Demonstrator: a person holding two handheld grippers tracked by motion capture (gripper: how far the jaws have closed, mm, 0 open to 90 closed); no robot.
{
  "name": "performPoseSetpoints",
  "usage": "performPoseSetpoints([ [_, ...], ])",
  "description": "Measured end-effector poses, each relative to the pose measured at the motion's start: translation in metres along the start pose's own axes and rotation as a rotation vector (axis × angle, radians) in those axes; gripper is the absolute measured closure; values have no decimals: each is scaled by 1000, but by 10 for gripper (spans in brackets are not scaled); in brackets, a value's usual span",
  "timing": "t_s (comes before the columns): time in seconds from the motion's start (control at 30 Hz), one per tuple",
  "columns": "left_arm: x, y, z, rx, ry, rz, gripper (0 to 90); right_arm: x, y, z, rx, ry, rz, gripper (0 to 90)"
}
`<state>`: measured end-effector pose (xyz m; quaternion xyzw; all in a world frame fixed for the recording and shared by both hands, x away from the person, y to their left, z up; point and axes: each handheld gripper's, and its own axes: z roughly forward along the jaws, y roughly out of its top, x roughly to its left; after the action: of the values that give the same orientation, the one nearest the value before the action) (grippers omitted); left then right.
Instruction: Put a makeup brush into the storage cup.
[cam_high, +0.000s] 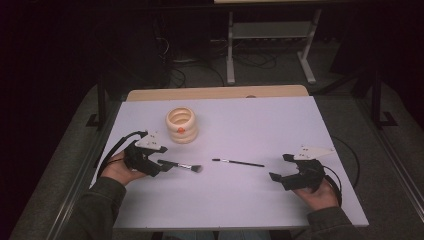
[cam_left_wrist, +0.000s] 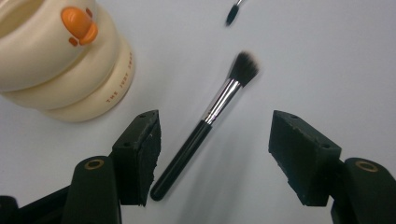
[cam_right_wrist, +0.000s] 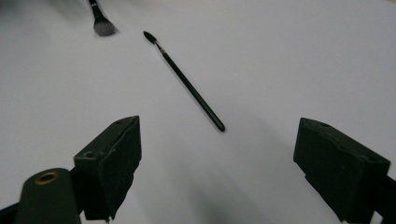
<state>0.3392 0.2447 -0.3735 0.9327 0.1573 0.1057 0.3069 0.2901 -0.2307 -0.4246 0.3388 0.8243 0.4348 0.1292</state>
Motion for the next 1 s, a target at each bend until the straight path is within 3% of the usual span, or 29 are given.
performPoseSetpoints([
  [0.13,9,5,11,33,-41,19,360,1,1,1,5,5,-15,142],
  [0.37,16,12,24,92,-91,61,414,0,1,3,12,15,0,143],
  [0.4,17,12,28,93,-105,43,437,0,1,4,17,21,-12,143],
  [0.53,22,11,38,143,-138,58,501,4,2,6,28,34,-31,150],
  [0.63,25,9,47,181,-143,58,539,3,2,8,34,44,-29,149],
  [0.93,23,12,58,220,-166,124,635,3,2,8,24,56,-9,155],
  [1.0,24,13,59,225,-173,115,652,2,1,8,36,62,-8,155],
])
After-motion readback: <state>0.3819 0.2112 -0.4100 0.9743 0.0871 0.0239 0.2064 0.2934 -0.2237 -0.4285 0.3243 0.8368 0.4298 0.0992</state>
